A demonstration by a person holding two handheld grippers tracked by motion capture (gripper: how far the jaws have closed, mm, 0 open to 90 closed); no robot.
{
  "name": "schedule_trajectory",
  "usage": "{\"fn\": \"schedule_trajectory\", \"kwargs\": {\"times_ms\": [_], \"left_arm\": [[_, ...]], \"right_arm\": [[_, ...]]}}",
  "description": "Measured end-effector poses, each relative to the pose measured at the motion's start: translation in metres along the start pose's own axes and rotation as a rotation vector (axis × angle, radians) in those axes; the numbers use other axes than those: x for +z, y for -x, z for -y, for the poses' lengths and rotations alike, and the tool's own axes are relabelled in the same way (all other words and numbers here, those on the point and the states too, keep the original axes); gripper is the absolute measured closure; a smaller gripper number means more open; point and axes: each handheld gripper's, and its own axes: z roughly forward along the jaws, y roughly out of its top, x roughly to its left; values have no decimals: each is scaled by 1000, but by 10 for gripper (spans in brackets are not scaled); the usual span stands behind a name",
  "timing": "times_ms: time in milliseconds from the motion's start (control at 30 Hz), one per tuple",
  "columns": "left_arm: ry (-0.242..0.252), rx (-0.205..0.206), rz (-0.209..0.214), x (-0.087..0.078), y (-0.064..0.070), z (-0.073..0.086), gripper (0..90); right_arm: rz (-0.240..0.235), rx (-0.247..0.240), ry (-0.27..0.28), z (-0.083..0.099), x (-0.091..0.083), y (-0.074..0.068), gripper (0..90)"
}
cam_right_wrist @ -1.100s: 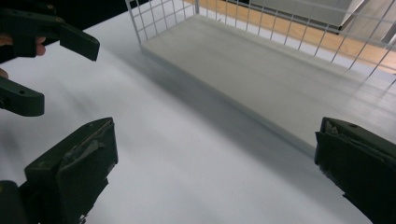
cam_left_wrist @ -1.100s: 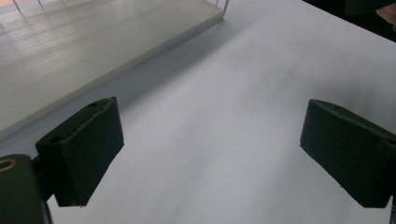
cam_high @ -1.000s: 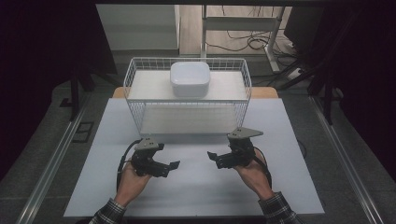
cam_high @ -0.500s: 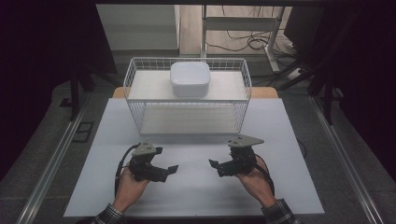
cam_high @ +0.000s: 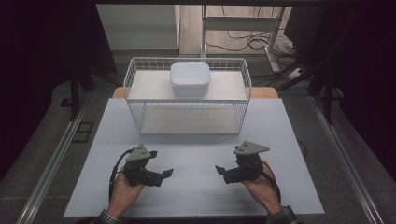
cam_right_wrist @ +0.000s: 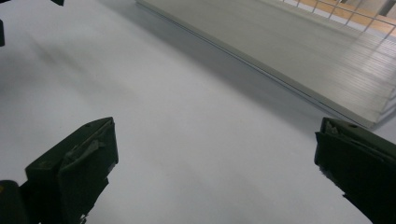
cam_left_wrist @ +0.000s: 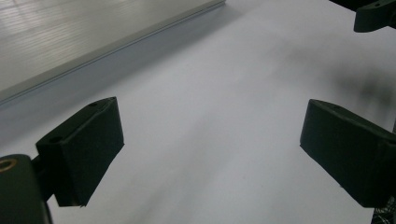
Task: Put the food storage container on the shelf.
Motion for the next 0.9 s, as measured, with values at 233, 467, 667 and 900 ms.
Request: {"fn": "schedule_trajectory", "kwargs": {"times_ms": [233, 467, 667, 900], "left_arm": [[0, -14, -11, -8, -1, 8, 57], [0, -30, -22, -16, -3, 17, 57], [-14, -44, -38, -23, -6, 28, 57], [-24, -42, -67, -32, -7, 39, 57]], "right_arm": [[19, 12, 10, 10, -9, 2, 0], [45, 30, 7, 22, -18, 5, 0], [67, 41, 6, 29, -23, 8, 0], [90, 53, 4, 39, -30, 11, 0]]}}
